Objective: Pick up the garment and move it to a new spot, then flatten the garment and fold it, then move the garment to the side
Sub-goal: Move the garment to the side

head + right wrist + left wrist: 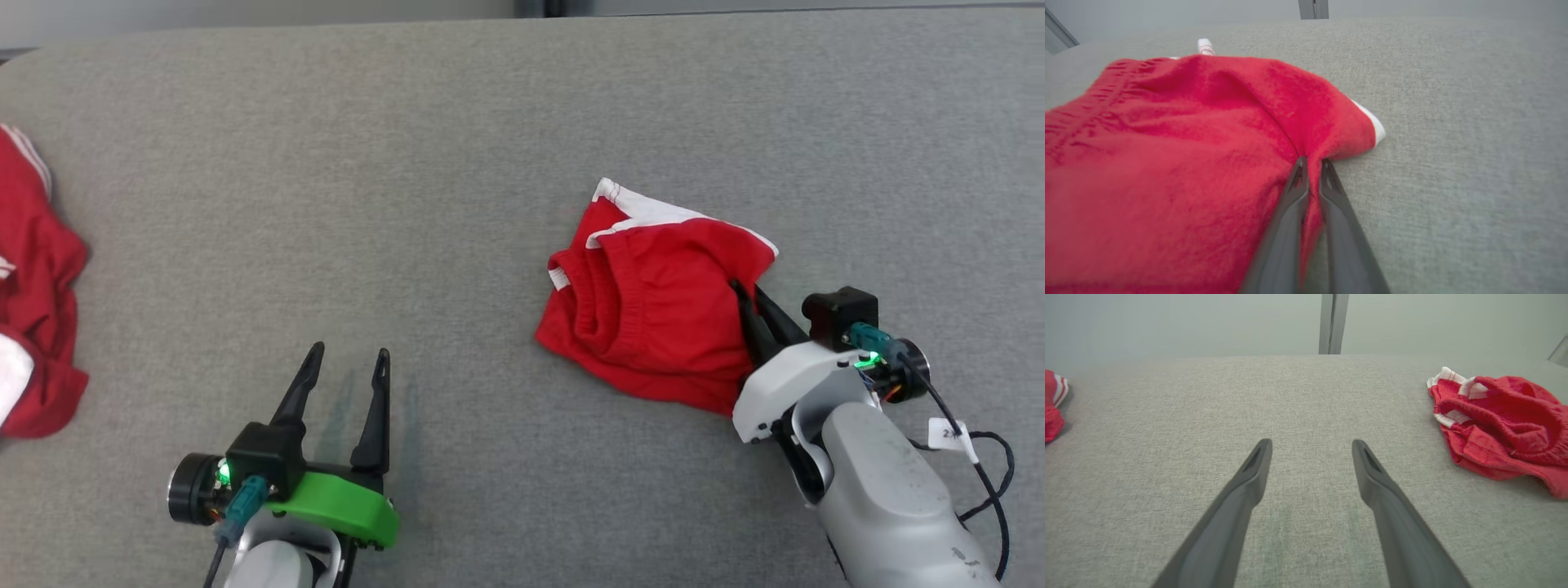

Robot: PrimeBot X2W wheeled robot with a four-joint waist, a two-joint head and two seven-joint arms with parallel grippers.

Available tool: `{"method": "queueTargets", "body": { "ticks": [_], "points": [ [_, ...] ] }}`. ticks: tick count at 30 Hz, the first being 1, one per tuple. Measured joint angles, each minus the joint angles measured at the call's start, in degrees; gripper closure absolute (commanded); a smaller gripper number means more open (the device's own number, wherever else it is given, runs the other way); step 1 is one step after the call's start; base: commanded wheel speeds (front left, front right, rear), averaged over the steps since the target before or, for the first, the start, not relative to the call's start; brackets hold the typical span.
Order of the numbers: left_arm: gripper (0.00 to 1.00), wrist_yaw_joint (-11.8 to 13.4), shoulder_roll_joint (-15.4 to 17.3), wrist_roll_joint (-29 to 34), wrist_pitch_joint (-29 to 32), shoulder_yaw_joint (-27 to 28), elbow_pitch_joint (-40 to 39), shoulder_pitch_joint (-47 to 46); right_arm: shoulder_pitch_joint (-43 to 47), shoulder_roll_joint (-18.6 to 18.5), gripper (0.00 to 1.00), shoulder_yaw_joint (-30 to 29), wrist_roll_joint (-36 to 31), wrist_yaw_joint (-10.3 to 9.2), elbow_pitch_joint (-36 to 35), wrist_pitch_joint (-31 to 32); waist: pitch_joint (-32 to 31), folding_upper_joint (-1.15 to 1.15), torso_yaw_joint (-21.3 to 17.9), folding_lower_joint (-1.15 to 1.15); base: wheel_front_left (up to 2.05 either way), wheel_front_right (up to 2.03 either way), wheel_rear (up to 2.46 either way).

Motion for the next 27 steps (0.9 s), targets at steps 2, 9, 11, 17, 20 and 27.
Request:
{"method": "queueTargets", "body": {
  "ticks": [2, 9, 11, 17, 20, 27],
  "points": [
    [0.00, 0.00, 0.19, 0.10, -0.01, -0.77, -0.67, 0.19, 1.39, -0.01, 1.00, -0.10, 0.02, 0.00, -0.82, 0.00, -0.46, 0.00, -2.15, 0.00, 0.00, 0.00, 0.00],
    [0.00, 0.00, 0.40, 0.07, 0.00, -4.35, -2.26, 0.35, 5.39, -0.16, 1.00, -0.35, 0.33, -0.02, -3.45, 0.02, -2.18, 0.00, -10.98, 0.00, 0.00, 0.00, 0.00],
    [0.00, 0.00, 0.48, 0.07, -0.01, -5.46, -2.46, 0.38, 6.08, -0.18, 1.00, 0.02, 0.76, -0.02, -3.89, 0.02, -2.55, 0.00, -13.58, 0.00, 0.00, 0.00, 0.00],
    [0.00, 0.00, 0.81, 0.07, 0.00, -8.32, -2.55, 0.48, 6.79, -0.20, 1.00, 1.89, 1.30, -0.02, -4.63, 0.02, -3.37, 0.00, -21.44, 0.00, 0.00, 0.00, 0.00],
    [0.00, 0.00, 1.22, 0.07, 0.00, -9.32, -2.55, 0.47, 6.77, -0.21, 1.00, 2.22, 1.30, -0.02, -4.93, 0.02, -3.51, 0.00, -24.90, 0.00, 0.00, 0.00, 0.00],
    [0.00, 0.00, 3.20, -0.25, 0.00, -11.11, -2.72, -0.77, 3.31, -0.20, 1.00, 1.02, -3.36, -0.02, -3.88, 0.02, -1.91, 0.00, -29.40, 0.00, 0.00, 0.00, 0.00]
  ]
}}
